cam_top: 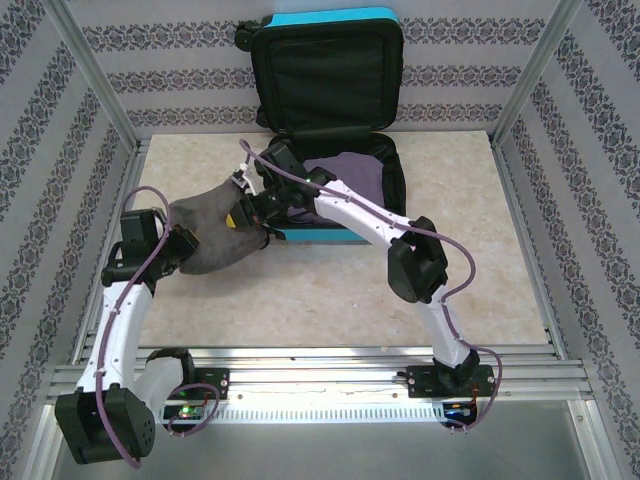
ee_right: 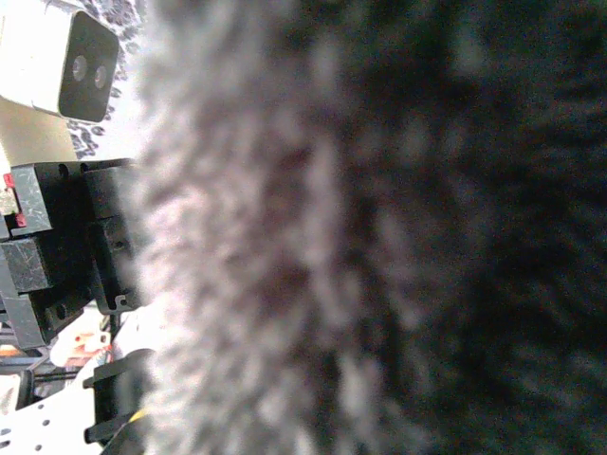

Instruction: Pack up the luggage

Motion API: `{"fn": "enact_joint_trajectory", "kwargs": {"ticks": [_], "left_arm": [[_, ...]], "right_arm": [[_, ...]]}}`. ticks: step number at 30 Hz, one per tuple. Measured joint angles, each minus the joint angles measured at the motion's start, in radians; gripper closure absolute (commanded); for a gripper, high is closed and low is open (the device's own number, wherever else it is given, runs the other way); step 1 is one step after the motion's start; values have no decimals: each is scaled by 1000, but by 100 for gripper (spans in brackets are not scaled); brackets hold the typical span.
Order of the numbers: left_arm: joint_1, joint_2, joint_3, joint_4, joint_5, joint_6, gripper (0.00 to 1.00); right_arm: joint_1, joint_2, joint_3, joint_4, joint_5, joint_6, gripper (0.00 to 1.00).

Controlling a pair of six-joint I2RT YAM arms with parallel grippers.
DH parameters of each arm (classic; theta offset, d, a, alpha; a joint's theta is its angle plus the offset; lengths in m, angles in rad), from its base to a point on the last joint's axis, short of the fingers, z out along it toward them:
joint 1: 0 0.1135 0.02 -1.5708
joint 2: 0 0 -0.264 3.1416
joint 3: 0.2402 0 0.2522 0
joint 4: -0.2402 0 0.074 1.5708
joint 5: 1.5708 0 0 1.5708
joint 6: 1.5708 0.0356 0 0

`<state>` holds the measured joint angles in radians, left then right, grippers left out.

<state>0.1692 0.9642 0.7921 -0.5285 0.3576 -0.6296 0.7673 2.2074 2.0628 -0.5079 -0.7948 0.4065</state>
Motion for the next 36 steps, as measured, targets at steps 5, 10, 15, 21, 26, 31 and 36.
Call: {"fn": "enact_joint_trajectory", "kwargs": {"ticks": [5,10,15,21,26,31,36], "left_arm": [[-79,117,99,59,11,-26,98],[-214,288,240,144,-2,-41,98],[-328,509,409,237,-2,-56,98],[-400,747,628,296,16,-57,98],[-439,914,779,328,36,-65,98],[-464,1032,856,358,58,-90,98],[-478,1052,854,363,58,-113,98]], "right_arm": [[-58,-3,33,-51,1,-40,100],[-142,-21,19,-100,16,-76,100],[-257,-113,-66,-113,39,-109,100],[-399,-157,-112,-117,46,-150,100],[-488,-156,-149,-117,47,-164,100],[-545,-140,-164,-118,50,-178,100],[-570,-114,-204,-120,50,-179,100]]}}
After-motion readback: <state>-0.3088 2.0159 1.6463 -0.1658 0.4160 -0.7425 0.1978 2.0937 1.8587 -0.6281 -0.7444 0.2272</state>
